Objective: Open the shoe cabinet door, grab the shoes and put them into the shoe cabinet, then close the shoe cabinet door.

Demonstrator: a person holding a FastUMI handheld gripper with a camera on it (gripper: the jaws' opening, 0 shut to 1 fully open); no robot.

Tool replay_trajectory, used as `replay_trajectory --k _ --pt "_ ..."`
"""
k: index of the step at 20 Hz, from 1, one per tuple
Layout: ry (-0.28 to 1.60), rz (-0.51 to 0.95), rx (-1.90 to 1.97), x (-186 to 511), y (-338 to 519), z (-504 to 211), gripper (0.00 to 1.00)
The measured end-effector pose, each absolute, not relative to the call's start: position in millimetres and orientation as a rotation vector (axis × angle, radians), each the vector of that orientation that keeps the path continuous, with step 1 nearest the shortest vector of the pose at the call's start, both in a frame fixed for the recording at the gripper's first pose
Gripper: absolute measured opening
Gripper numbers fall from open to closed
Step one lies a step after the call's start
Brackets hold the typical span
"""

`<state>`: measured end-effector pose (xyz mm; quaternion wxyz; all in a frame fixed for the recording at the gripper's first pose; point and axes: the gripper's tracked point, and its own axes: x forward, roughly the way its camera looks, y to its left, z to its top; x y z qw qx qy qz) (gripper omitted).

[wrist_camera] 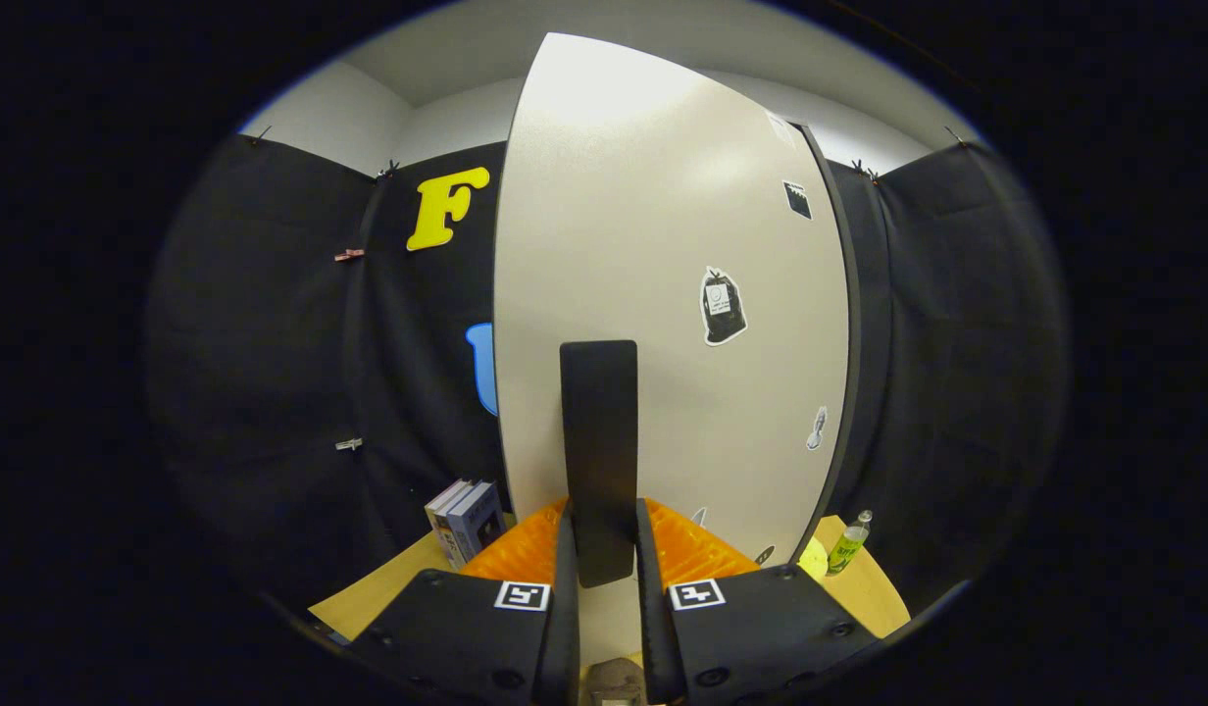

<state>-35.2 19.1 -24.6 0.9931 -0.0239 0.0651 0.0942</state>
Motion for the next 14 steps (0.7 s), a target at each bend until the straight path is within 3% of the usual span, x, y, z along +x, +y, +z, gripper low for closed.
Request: replay_trajectory --k 14 --pt "0.128 0.227 -0.078 -84.0 -51.7 -12.6 0.29"
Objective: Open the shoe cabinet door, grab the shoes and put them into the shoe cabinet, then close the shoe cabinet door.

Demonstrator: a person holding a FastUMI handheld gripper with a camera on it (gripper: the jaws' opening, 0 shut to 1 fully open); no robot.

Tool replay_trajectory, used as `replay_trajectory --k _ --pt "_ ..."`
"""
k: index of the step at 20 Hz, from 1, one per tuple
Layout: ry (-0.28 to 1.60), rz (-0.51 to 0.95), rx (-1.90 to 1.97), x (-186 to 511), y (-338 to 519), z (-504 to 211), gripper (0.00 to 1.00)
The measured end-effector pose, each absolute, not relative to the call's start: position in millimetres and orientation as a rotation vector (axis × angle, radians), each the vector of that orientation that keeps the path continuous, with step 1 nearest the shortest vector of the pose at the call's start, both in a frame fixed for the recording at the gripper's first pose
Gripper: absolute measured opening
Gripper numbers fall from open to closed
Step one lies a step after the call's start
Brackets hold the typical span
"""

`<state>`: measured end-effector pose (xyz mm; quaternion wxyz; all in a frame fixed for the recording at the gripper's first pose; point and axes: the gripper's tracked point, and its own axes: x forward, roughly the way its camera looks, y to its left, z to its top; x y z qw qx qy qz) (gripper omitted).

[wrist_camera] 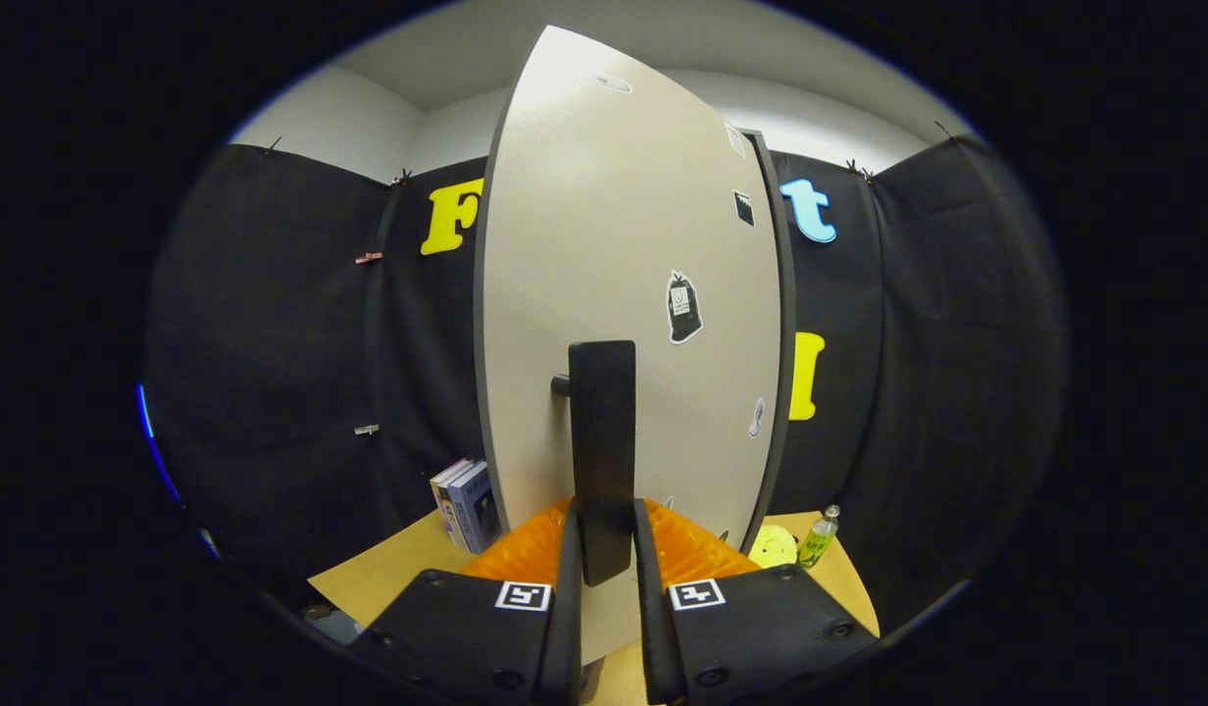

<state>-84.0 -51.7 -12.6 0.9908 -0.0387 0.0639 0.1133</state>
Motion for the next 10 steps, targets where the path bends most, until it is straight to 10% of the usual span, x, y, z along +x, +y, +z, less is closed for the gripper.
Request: replay_trajectory --k 10 --pt "0.146 0.213 -0.069 -110.5 -86.1 -14.9 0.29"
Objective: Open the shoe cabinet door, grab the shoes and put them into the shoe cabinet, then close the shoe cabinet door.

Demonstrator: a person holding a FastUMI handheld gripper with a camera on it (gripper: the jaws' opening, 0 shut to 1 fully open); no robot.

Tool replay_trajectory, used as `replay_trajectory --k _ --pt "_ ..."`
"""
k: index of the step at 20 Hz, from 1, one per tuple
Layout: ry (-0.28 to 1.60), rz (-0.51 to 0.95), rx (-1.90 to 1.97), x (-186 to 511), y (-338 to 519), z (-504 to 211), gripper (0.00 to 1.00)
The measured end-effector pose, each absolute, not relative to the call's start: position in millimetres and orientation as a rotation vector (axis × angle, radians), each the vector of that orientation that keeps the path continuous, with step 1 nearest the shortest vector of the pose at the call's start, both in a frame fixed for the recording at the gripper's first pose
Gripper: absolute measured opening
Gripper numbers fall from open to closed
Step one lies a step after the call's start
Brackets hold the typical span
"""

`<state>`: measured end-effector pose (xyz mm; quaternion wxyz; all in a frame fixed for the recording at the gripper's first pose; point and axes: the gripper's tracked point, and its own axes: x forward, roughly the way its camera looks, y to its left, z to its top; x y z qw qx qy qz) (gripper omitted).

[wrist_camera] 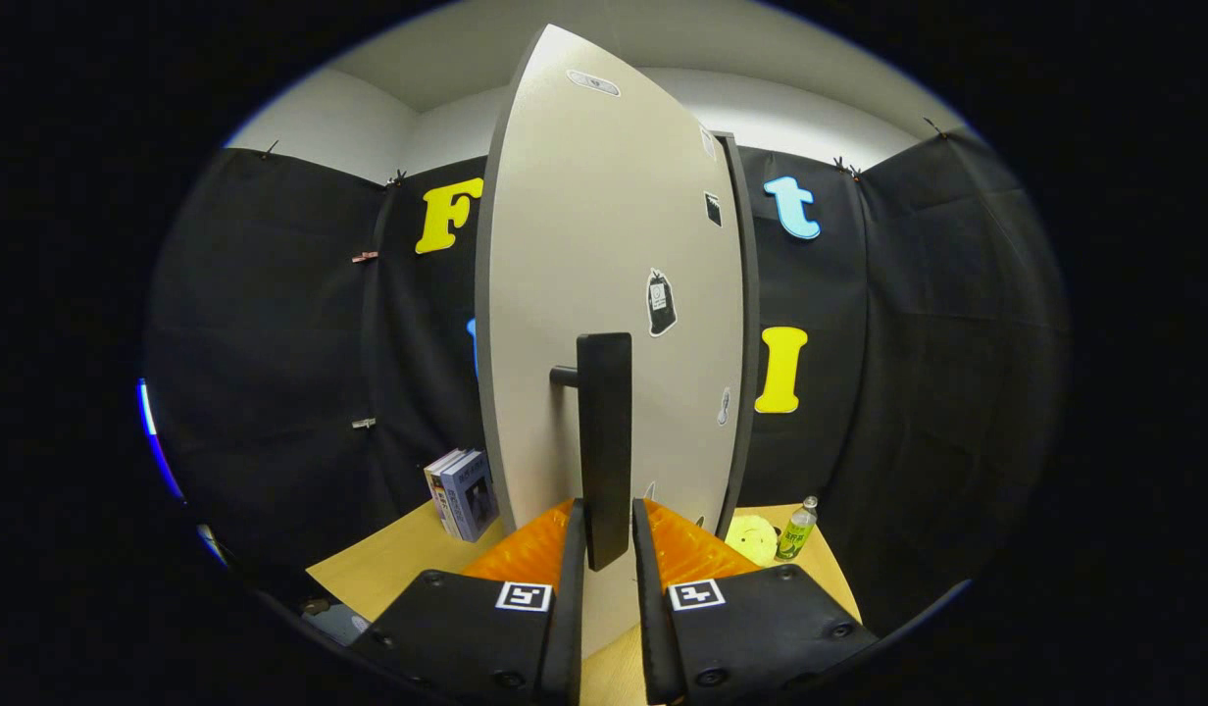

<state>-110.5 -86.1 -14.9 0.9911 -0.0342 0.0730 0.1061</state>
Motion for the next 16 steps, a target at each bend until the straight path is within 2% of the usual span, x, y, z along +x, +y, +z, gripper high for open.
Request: replay_trajectory --k 12,16 --pt "0.126 0.082 -0.039 -152.8 -148.6 -2.9 0.28" --pt "0.112 0.112 -0.015 -165.3 -139.4 2.9 0.25"
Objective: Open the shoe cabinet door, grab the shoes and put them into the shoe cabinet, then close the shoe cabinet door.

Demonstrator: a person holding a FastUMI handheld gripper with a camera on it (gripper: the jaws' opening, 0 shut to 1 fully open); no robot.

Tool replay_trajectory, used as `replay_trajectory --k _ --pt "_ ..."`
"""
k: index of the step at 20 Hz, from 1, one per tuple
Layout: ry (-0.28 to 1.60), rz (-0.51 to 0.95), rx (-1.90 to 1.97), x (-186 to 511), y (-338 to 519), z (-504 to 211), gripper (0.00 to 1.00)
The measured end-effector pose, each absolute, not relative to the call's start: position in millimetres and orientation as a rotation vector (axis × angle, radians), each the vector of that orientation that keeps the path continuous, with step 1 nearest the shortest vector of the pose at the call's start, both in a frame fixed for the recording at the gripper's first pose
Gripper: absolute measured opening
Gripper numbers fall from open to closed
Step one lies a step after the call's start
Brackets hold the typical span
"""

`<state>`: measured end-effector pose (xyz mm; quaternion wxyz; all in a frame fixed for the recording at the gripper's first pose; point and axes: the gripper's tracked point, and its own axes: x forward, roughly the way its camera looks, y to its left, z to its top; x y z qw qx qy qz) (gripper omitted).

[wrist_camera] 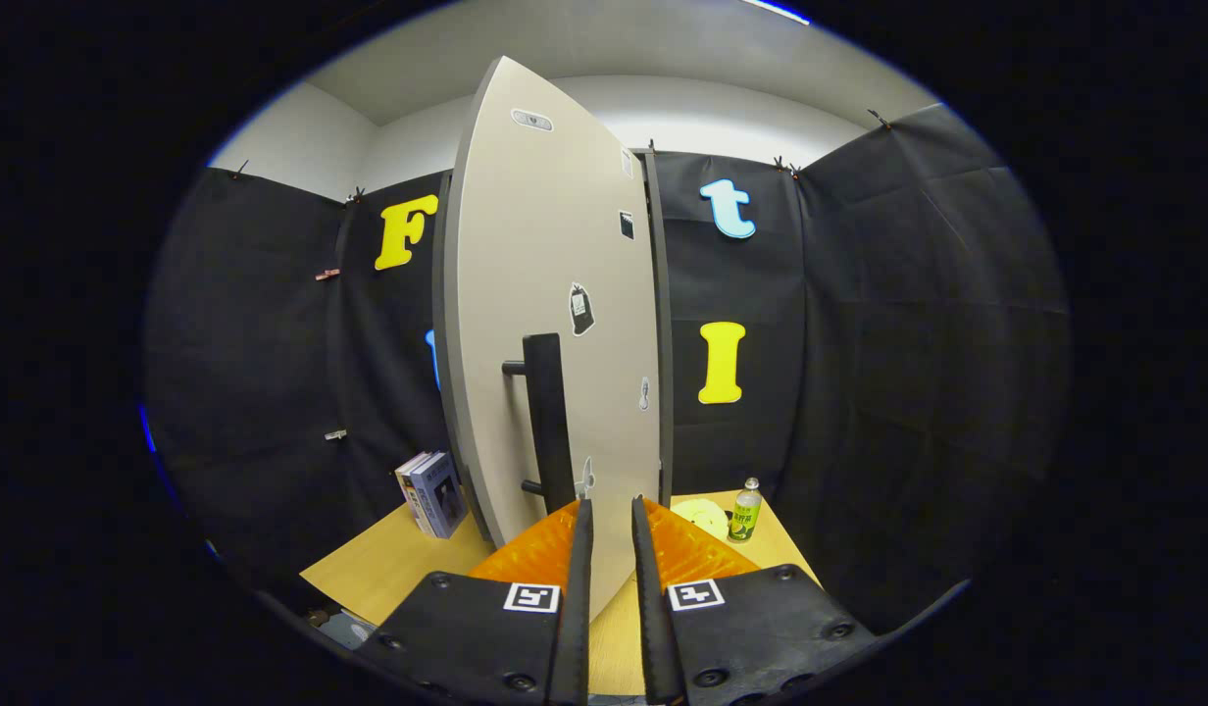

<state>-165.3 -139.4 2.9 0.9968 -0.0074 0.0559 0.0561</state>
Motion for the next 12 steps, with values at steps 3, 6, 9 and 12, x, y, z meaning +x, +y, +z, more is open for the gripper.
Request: replay_trajectory --k 3,6,9,12 --pt "0.103 0.163 -0.045 -164.4 -116.8 1.1 0.23" --pt "0.102 0.176 -0.052 -154.5 -105.2 -1.3 0.23" --pt "0.103 0.152 -0.053 -139.0 -106.1 -0.5 0.25" --pt "0.111 0.127 -0.045 -126.4 -108.3 -3.8 0.25"
